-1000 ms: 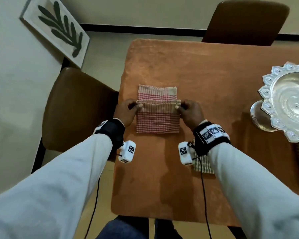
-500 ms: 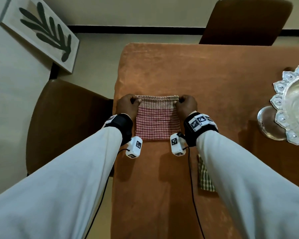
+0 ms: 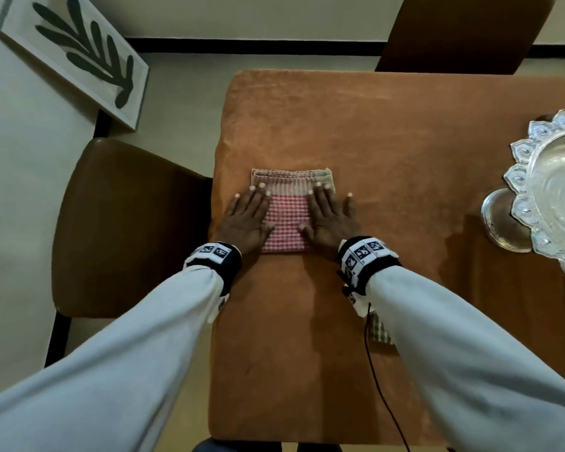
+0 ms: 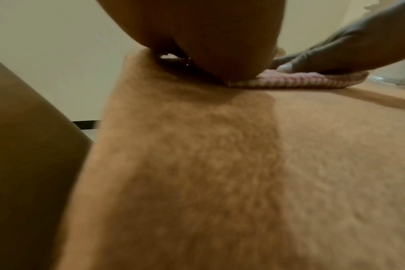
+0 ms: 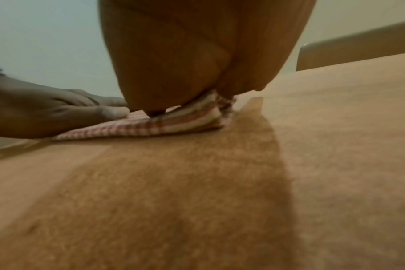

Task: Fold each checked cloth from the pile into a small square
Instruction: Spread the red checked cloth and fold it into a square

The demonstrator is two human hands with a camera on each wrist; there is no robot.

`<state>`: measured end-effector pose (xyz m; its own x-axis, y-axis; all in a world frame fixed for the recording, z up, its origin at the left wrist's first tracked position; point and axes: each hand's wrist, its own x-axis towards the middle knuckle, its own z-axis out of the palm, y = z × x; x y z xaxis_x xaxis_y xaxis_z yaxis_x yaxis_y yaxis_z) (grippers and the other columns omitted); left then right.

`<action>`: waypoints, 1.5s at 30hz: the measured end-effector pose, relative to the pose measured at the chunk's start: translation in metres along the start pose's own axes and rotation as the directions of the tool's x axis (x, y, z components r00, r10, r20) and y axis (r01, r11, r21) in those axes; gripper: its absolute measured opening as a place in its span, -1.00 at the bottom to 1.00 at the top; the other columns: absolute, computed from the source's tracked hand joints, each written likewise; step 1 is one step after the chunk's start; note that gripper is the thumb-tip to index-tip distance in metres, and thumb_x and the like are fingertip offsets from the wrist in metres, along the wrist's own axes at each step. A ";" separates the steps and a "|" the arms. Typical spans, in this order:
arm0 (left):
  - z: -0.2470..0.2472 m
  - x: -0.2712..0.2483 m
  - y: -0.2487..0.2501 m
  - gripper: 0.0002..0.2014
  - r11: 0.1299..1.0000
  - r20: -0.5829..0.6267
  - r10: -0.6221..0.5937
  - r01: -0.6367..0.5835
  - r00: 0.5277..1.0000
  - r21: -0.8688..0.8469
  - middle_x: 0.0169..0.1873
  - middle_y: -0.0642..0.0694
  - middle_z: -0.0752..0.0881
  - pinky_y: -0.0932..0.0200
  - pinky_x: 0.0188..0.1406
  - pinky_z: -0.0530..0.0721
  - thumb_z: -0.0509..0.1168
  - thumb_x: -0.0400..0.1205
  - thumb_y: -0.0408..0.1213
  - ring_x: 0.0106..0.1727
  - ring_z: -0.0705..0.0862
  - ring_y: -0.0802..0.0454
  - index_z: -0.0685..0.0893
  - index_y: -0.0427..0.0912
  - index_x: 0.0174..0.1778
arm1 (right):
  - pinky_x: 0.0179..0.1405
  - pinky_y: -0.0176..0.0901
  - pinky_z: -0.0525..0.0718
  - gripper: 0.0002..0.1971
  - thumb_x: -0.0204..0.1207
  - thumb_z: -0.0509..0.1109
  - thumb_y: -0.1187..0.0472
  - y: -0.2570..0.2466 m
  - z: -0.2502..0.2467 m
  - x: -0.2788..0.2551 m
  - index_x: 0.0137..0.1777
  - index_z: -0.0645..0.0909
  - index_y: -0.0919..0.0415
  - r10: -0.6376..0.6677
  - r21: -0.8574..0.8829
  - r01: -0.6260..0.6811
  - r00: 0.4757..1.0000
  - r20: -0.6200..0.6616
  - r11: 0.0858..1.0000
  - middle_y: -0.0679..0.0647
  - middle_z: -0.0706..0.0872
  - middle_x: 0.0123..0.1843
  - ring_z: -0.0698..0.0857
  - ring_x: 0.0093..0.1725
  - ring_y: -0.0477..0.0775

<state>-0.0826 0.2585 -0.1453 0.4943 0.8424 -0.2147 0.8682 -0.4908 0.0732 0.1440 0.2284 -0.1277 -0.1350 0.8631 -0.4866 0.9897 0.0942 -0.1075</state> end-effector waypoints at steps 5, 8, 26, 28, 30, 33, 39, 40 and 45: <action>-0.009 -0.013 0.015 -0.30 1.000 0.030 -0.021 0.021 0.999 0.001 0.72 -0.23 0.01 -0.10 0.68 -0.20 -0.28 0.66 0.02 0.74 -0.02 -0.16 0.03 -0.24 0.72 | 0.58 0.34 -0.41 -0.23 0.68 -0.21 -0.26 -0.014 0.005 -0.021 0.73 -0.16 0.24 -0.005 -0.011 0.004 0.992 -0.123 1.000 0.24 -0.16 0.76 -0.17 0.74 0.27; 0.009 -0.025 0.040 -0.36 0.995 0.010 0.091 -0.091 0.996 -0.033 0.72 -0.20 0.04 -0.08 0.70 -0.12 -0.16 0.71 -0.01 0.74 0.00 -0.09 0.04 -0.21 0.72 | 0.59 0.25 -0.42 -0.20 0.60 -0.31 -0.28 -0.041 0.030 -0.031 0.73 -0.17 0.21 -0.117 -0.007 0.117 0.989 -0.094 0.993 0.19 -0.17 0.77 -0.20 0.74 0.18; -0.021 -0.056 0.032 -0.75 0.992 -0.136 0.113 -0.119 0.984 -0.037 0.05 -0.24 0.74 -0.11 -0.03 0.66 0.31 0.56 -0.19 0.01 0.66 -0.27 0.72 -0.23 0.06 | 0.62 0.51 -0.12 -0.24 0.59 0.29 -0.10 -0.030 0.002 -0.048 0.71 0.04 0.04 -0.085 0.148 0.087 0.996 -0.017 0.985 0.06 -0.08 0.77 -0.16 0.74 0.23; -0.027 -0.052 0.034 -0.81 0.993 -0.141 0.088 -0.098 0.986 -0.061 -0.02 -0.25 0.74 -0.09 -0.09 0.65 0.28 0.59 -0.25 -0.04 0.65 -0.27 0.69 -0.24 0.03 | 0.62 0.51 -0.07 -0.27 0.60 0.29 -0.06 -0.025 0.003 -0.048 0.70 0.07 0.00 -0.086 0.146 0.089 0.996 -0.031 0.985 0.02 -0.06 0.77 -0.13 0.74 0.21; -0.034 -0.051 0.033 -0.83 0.991 -0.136 0.059 -0.075 0.989 -0.113 -0.02 -0.28 0.75 -0.07 -0.17 0.64 0.32 0.59 -0.34 -0.06 0.66 -0.31 0.67 -0.26 0.08 | 0.64 0.46 -0.04 -0.32 0.64 0.26 0.03 -0.020 0.002 -0.048 0.70 0.09 0.01 -0.085 0.150 0.091 0.995 -0.047 0.985 0.02 -0.04 0.77 -0.10 0.74 0.19; -0.044 -0.054 0.030 -0.73 0.978 -0.037 -0.022 0.014 0.999 -0.210 0.19 -0.27 0.66 -0.08 -0.19 0.60 0.23 0.67 -0.34 -0.04 0.69 -0.35 0.55 -0.24 0.29 | 0.66 0.33 0.05 -0.41 0.67 0.16 0.27 -0.010 -0.006 -0.048 0.69 0.15 0.07 -0.071 0.161 0.084 0.994 -0.084 0.983 0.05 0.05 0.76 -0.01 0.74 0.15; -0.046 -0.060 0.026 -0.49 0.970 0.147 0.027 0.010 0.989 -0.244 0.53 -0.21 0.48 -0.06 0.27 0.59 0.23 0.72 -0.10 0.36 0.61 -0.24 0.32 -0.12 0.58 | 0.65 0.17 0.20 -0.46 0.64 0.17 0.37 0.003 -0.015 -0.051 0.63 0.35 0.15 -0.109 0.209 0.130 0.988 -0.111 0.969 0.09 0.26 0.71 0.14 0.71 0.11; -0.045 -0.062 0.025 -0.48 0.972 0.141 0.029 0.006 0.990 -0.236 0.55 -0.21 0.46 -0.06 0.35 0.56 0.26 0.70 -0.20 0.42 0.57 -0.23 0.33 -0.13 0.60 | 0.64 0.11 0.23 -0.47 0.64 0.18 0.39 0.004 -0.017 -0.053 0.61 0.38 0.15 -0.125 0.212 0.150 0.984 -0.124 0.966 0.10 0.31 0.69 0.19 0.70 0.11; -0.046 -0.072 0.019 -0.69 0.921 -0.063 -0.051 0.022 0.997 -0.390 0.23 -0.16 0.74 0.06 0.20 0.61 0.32 0.64 -0.28 0.20 0.70 -0.15 0.67 -0.12 0.31 | 0.28 0.08 0.68 -0.58 0.62 0.22 0.25 0.017 -0.019 -0.063 0.41 0.59 -0.12 -0.089 0.265 0.120 0.988 -0.125 0.957 0.06 0.65 0.44 0.68 0.32 0.14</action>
<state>-0.1003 0.1985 -0.0839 0.4513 0.8785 -0.1566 0.8274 -0.3461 0.4424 0.1702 0.1845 -0.0826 -0.2161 0.9065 -0.3627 0.9183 0.0625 -0.3909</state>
